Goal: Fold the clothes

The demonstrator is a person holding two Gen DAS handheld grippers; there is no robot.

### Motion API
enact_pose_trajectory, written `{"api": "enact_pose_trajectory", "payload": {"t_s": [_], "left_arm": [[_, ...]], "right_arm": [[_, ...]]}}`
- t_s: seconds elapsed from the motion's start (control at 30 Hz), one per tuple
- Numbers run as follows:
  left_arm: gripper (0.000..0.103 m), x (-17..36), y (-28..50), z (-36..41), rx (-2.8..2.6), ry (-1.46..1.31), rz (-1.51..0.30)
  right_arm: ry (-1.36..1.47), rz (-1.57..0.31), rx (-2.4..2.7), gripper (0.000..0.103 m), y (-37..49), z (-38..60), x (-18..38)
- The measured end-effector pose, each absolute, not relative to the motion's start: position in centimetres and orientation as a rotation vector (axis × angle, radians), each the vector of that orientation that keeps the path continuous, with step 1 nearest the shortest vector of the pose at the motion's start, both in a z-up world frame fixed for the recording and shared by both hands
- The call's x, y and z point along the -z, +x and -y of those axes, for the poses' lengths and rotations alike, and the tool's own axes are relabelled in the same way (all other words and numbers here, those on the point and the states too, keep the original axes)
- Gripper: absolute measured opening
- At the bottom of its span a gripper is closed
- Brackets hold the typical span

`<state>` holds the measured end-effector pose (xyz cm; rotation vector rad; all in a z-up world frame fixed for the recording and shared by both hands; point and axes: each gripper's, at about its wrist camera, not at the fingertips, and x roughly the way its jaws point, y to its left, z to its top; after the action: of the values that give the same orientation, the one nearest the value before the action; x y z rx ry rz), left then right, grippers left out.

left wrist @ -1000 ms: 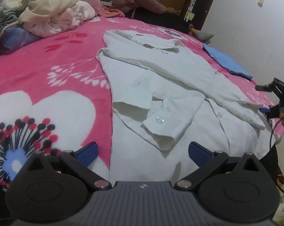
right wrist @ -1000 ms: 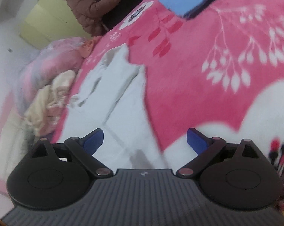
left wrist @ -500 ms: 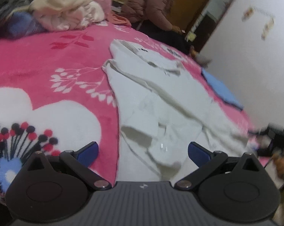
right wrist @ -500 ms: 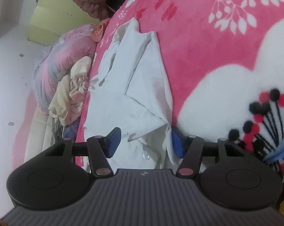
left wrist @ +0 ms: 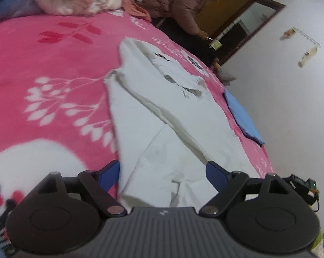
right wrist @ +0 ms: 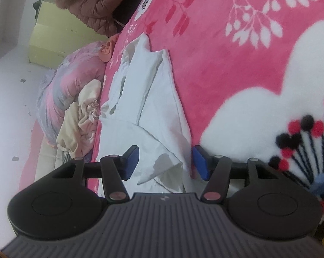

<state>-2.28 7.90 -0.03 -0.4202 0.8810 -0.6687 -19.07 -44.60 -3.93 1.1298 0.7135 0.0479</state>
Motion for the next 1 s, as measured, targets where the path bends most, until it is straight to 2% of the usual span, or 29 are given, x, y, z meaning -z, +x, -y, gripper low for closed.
{"api": "enact_pose_trajectory", "payload": {"t_s": [0.47, 0.73, 1.0], "left_arm": [[0.086, 1.4, -4.8, -9.8, 0.735, -0.588, -0.967], [0.086, 2.0, -3.9, -9.5, 0.746, -0.647, -0.985], [0.085, 2.3, -4.9, -10.0, 0.756, -0.649, -0.958]], "right_arm": [[1.122, -0.703, -0.062, 0.057, -19.0, 44.1, 4.1], [1.152, -0.719, -0.085, 0.065, -18.3, 44.4, 4.2], [1.139, -0.761, -0.170, 0.065, -19.8, 43.7, 4.1]]}}
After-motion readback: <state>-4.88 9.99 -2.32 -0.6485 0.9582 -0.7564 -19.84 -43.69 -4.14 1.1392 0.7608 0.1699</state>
